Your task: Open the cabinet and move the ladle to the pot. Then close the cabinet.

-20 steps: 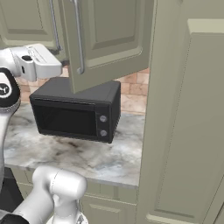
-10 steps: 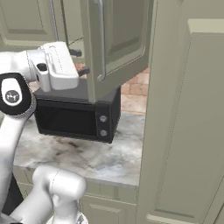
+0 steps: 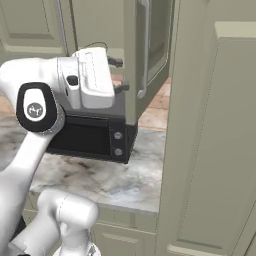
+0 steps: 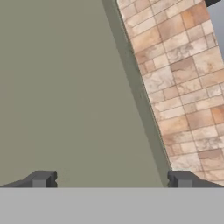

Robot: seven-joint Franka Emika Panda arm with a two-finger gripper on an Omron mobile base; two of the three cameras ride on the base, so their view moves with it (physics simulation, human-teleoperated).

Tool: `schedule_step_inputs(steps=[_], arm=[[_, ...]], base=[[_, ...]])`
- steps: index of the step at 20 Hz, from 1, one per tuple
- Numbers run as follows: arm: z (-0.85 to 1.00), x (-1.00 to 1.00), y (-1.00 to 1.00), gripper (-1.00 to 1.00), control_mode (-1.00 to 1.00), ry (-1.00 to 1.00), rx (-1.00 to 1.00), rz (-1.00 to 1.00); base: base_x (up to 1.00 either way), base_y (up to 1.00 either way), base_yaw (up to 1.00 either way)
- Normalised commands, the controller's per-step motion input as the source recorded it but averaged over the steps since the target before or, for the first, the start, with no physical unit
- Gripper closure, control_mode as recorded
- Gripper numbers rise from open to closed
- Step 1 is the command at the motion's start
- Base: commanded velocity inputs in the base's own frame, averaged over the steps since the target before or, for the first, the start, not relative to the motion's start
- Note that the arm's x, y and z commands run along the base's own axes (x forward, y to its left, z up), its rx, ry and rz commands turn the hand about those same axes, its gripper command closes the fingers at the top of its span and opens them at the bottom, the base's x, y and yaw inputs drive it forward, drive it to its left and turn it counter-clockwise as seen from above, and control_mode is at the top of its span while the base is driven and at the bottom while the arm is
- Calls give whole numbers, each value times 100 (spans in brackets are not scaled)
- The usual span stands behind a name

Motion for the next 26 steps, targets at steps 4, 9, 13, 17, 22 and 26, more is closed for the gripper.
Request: schedule_step_inputs(steps=[4, 9, 13, 17, 22, 26], arm=[[-1, 8, -44, -100, -100, -4, 0, -10], [-2, -1, -8, -100, -100, -3, 2, -7], [0, -10, 4, -100, -100, 0, 0, 0], [18, -76, 21, -100, -100, -14, -2, 0], [41, -89, 22, -100, -100, -29, -5, 2], [18, -20, 62, -100, -100, -5, -1, 10]], base=[[0, 0, 0], [0, 0, 0], [0, 0, 0], [0, 0, 0], [0, 0, 0], [0, 0, 0]])
